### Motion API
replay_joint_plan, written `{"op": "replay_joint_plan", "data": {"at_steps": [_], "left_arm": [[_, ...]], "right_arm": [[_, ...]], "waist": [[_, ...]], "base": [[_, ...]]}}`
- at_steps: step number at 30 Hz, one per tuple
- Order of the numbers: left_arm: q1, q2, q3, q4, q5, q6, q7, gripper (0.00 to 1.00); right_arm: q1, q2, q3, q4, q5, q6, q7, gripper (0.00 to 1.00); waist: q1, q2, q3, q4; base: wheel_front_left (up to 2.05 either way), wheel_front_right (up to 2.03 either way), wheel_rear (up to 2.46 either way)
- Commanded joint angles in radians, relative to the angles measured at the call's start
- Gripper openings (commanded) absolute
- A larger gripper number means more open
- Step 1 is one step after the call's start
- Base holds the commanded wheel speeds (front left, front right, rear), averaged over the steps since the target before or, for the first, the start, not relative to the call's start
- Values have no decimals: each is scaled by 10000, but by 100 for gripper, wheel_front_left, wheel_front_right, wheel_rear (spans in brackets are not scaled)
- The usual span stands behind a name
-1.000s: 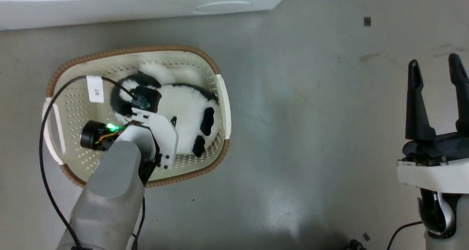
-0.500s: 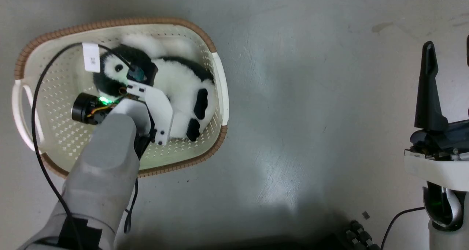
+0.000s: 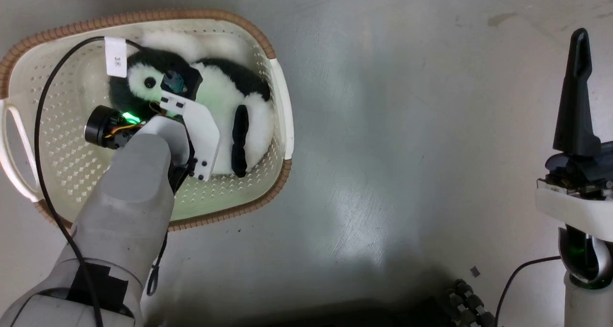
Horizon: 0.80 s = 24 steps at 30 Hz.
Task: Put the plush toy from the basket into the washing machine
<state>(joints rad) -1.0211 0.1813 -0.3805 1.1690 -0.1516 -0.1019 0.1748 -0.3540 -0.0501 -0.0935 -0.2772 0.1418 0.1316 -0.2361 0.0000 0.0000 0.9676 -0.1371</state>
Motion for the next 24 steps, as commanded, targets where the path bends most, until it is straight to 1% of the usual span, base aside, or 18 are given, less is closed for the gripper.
{"op": "replay_joint_plan", "data": {"at_steps": [1, 8, 12, 16, 24], "left_arm": [[-80, 170, -130, 455, -15, -20, -10, 0], [-241, 136, -471, 1175, -292, -181, -473, 0], [200, -4, -542, 1217, -471, -236, -834, 0], [703, -204, -605, 1217, -659, -265, -1449, 0], [1584, -670, -1082, 1154, -870, -284, -2721, 0]], "right_arm": [[-213, -1, -11, -25, -9, -9, -102, 100], [-115, -1, 37, 273, -56, -9, -248, 100], [132, -1, 34, 557, -118, -9, -256, 100], [498, -1, 13, 818, -230, -9, -256, 100], [1274, -1, -35, 1211, -514, -9, -256, 100]], "waist": [[0, 0, -121, -24], [0, 0, -974, 1], [0, 0, -1936, 103], [0, 0, -2884, 291], [0, 0, -4619, 901]], "base": [[0, 0, 0], [0, 0, 0], [0, 0, 0], [0, 0, 0], [0, 0, 0]]}}
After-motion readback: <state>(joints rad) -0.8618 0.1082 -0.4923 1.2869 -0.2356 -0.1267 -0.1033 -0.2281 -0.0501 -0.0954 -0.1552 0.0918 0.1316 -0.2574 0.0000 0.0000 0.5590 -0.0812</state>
